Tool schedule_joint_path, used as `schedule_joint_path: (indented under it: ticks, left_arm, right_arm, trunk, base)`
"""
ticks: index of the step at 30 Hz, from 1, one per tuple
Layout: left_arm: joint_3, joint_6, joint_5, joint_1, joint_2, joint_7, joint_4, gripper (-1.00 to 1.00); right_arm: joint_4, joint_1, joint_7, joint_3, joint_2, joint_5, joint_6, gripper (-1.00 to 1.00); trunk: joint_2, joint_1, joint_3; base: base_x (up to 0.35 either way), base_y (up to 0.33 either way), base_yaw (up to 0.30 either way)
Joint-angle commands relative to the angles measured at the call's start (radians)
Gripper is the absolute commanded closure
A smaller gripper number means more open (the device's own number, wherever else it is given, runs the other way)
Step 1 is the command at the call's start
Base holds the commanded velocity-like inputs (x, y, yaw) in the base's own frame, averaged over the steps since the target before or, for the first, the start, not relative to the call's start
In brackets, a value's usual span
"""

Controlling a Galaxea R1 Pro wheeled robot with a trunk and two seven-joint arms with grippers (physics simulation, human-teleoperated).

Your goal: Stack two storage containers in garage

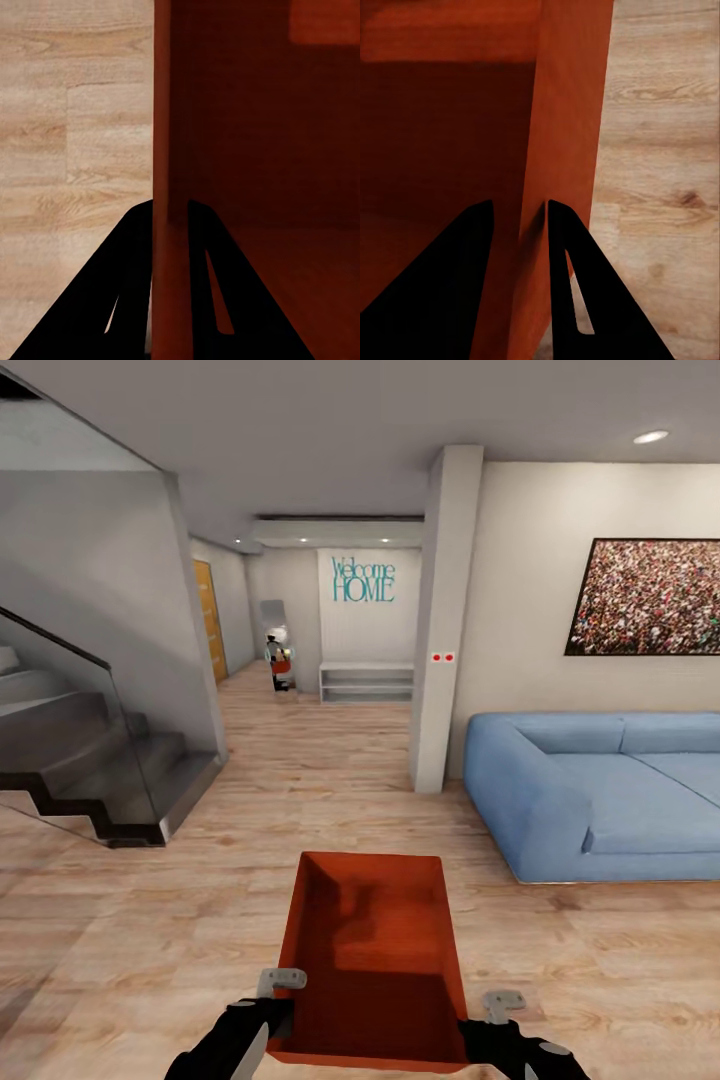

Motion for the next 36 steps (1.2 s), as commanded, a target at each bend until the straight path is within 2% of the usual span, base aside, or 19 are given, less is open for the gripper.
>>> schedule_joint_path:
  ticks: [1,36]
  left_arm:
    - [0.026,0.009,-0.016,-0.001,0.001,0.022,-0.001,1.00]
    - [0.026,0.009,-0.015,-0.001,0.001,0.022,0.000,1.00]
  right_arm:
    - [-0.005,0.000,-0.047,0.004,-0.001,-0.013,0.006,1.00]
    - [-0.004,0.000,-0.047,0.004,-0.001,-0.008,0.007,1.00]
  trunk:
    - [-0.002,0.001,-0.002]
    - [-0.002,0.001,-0.002]
  base:
    - [0.304,0.125,0.000]
    - [0.305,0.123,0.000]
